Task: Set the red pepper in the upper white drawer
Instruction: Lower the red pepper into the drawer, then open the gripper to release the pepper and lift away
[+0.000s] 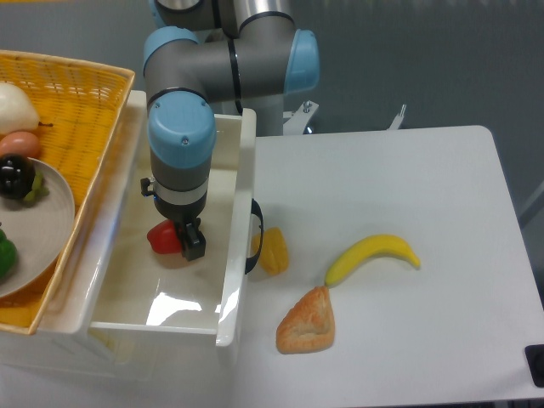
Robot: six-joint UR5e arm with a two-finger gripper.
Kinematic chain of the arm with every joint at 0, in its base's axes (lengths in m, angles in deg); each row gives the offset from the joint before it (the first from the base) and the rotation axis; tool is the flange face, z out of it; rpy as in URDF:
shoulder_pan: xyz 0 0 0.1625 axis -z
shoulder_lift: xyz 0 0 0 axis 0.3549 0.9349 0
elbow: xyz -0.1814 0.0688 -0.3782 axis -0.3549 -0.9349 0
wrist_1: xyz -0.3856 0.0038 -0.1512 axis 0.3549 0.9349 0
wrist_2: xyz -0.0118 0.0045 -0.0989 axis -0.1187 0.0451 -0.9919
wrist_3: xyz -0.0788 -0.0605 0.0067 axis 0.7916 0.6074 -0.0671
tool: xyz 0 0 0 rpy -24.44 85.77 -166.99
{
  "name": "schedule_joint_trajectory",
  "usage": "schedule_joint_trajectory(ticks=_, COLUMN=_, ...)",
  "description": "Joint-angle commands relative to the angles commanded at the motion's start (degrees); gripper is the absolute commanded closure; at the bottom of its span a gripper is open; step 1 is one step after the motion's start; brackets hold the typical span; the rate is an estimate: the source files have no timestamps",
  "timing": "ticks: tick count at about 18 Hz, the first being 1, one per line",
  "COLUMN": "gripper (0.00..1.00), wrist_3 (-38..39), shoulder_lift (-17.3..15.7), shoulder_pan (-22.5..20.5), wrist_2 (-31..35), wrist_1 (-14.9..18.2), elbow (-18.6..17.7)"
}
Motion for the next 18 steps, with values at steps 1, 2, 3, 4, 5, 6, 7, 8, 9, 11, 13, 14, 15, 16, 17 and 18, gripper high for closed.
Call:
schedule_joint_trajectory(ticks=1, gripper=0.0, wrist_3=0.1, shoulder_lift=-0.3, shoulder_pan=-0.2, wrist_2=0.0, wrist_1=0.0, elbow=0.0)
schedule_joint_trajectory(ticks=2, gripper=0.0, wrist_3=0.1, shoulder_lift=-0.4, shoulder_pan=-0.4, wrist_2=0.0, wrist_1=0.0, elbow=0.2)
schedule_joint_trajectory(ticks=3, gripper=0.0, wrist_3=0.2, shoulder_lift=-0.5, shoulder_pan=-0.7, wrist_2=-0.1, wrist_1=0.0, elbow=0.5)
schedule_joint_trajectory(ticks=4, gripper=0.0, wrist_3=0.3, shoulder_lift=-0.7, shoulder_pan=-1.1, wrist_2=-0.2, wrist_1=0.0, elbow=1.1)
schedule_joint_trajectory(ticks=5, gripper=0.0, wrist_3=0.3, shoulder_lift=-1.4, shoulder_pan=-1.6, wrist_2=-0.4, wrist_1=0.1, elbow=1.6)
schedule_joint_trajectory(ticks=6, gripper=0.0, wrist_3=0.4, shoulder_lift=-1.8, shoulder_pan=-1.7, wrist_2=-0.7, wrist_1=0.1, elbow=2.2)
schedule_joint_trajectory(ticks=7, gripper=0.0, wrist_3=0.4, shoulder_lift=-1.8, shoulder_pan=-2.0, wrist_2=-1.6, wrist_1=0.1, elbow=2.7)
schedule_joint_trajectory(ticks=8, gripper=0.0, wrist_3=0.4, shoulder_lift=-2.2, shoulder_pan=-2.6, wrist_2=-2.5, wrist_1=0.1, elbow=2.9)
schedule_joint_trajectory(ticks=9, gripper=0.0, wrist_3=0.4, shoulder_lift=-2.8, shoulder_pan=-3.0, wrist_2=-3.3, wrist_1=0.1, elbow=3.1)
schedule_joint_trajectory(ticks=11, gripper=0.0, wrist_3=0.5, shoulder_lift=-3.7, shoulder_pan=-3.0, wrist_2=-3.8, wrist_1=0.1, elbow=3.1)
schedule_joint_trajectory(ticks=13, gripper=0.0, wrist_3=0.7, shoulder_lift=-4.6, shoulder_pan=-3.0, wrist_2=-4.0, wrist_1=0.2, elbow=3.3)
schedule_joint_trajectory(ticks=14, gripper=0.0, wrist_3=0.7, shoulder_lift=-5.0, shoulder_pan=-3.3, wrist_2=-4.1, wrist_1=0.2, elbow=3.3)
schedule_joint_trajectory(ticks=15, gripper=0.0, wrist_3=0.8, shoulder_lift=-5.1, shoulder_pan=-3.3, wrist_2=-4.4, wrist_1=0.2, elbow=3.3)
schedule_joint_trajectory(ticks=16, gripper=0.0, wrist_3=1.5, shoulder_lift=-5.2, shoulder_pan=-3.6, wrist_2=-4.8, wrist_1=0.2, elbow=3.8)
schedule_joint_trajectory(ticks=17, gripper=0.0, wrist_3=3.2, shoulder_lift=-5.3, shoulder_pan=-4.1, wrist_2=-5.4, wrist_1=0.2, elbow=4.5)
schedule_joint_trajectory(ticks=18, gripper=0.0, wrist_3=5.1, shoulder_lift=-5.8, shoulder_pan=-4.4, wrist_2=-5.7, wrist_1=0.2, elbow=4.9)
